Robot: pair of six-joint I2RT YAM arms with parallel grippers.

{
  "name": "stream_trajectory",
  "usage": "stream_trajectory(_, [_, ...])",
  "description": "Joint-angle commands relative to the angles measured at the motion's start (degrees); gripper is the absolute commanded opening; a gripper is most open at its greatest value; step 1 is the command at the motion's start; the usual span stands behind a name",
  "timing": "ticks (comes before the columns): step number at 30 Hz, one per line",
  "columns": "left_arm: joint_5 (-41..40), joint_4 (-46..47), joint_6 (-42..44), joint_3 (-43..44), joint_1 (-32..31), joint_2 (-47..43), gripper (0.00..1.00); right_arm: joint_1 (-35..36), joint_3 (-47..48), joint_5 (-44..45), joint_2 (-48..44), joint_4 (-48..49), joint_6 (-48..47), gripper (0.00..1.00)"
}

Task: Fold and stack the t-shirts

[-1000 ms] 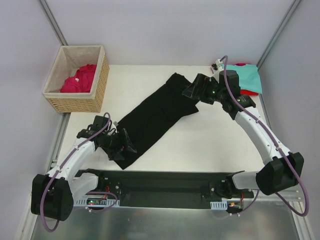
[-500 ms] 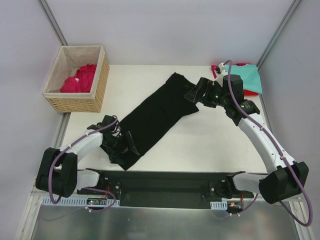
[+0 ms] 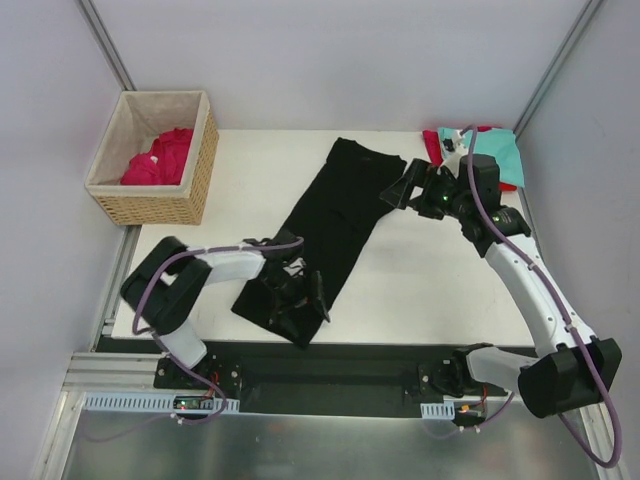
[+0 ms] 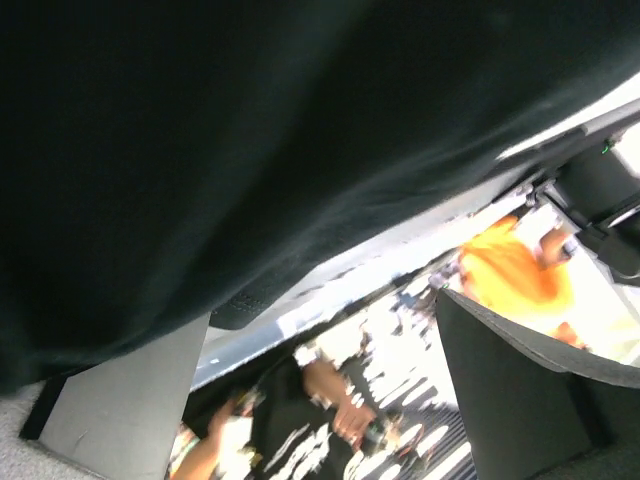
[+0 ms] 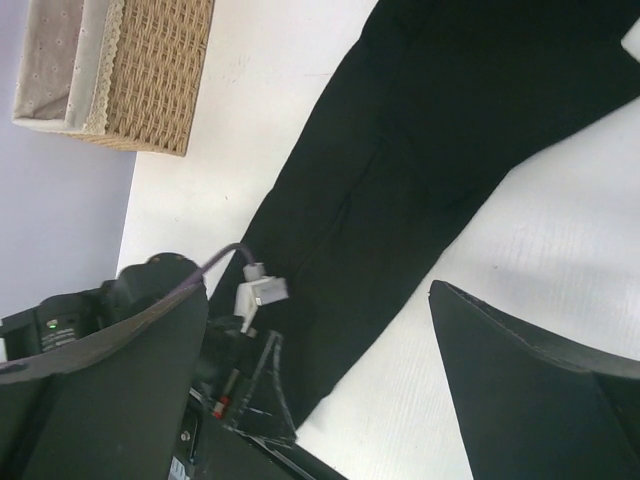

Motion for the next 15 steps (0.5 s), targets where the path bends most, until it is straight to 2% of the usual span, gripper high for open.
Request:
stream_trajectory(1, [-9.0,13.9,-1.2,9.8,-9.2,13.1,0.99,-1.7,1.0,-0.6,-3.4,-2.9,-2.4,0.97])
stream_trajectory(4, [-6.7,16.3,-2.1,23.7,-13.3,21.8,0.99,-3.3,1.3,-0.3,-4.7,-4.4,-3.2,0.97])
stream_trajectory(8, [-3.9,17.7,-3.0,36.6,-17.4,32.7,0.99,-5.3,1.7,0.0,-5.8,-6.4,-3.6,0.97])
stream_trajectory(10, [-3.2,17.7,-3.6,42.5,-18.7,35.5,0.99,-5.7,2.6,0.2,-5.8,-7.5,-4.0,0.97])
stream_trajectory(12, [-2.3,18.2,-4.2,45.0,-19.3,38.1,0.99,-6.2,2.9,0.2,-5.9,-8.3,-4.4,0.97])
stream_trajectory(15, [-2.6,18.7,-4.2,45.1,-19.8,37.4,0.99,-6.6,3.5,0.0,-5.5,-9.0,-4.5,0.97])
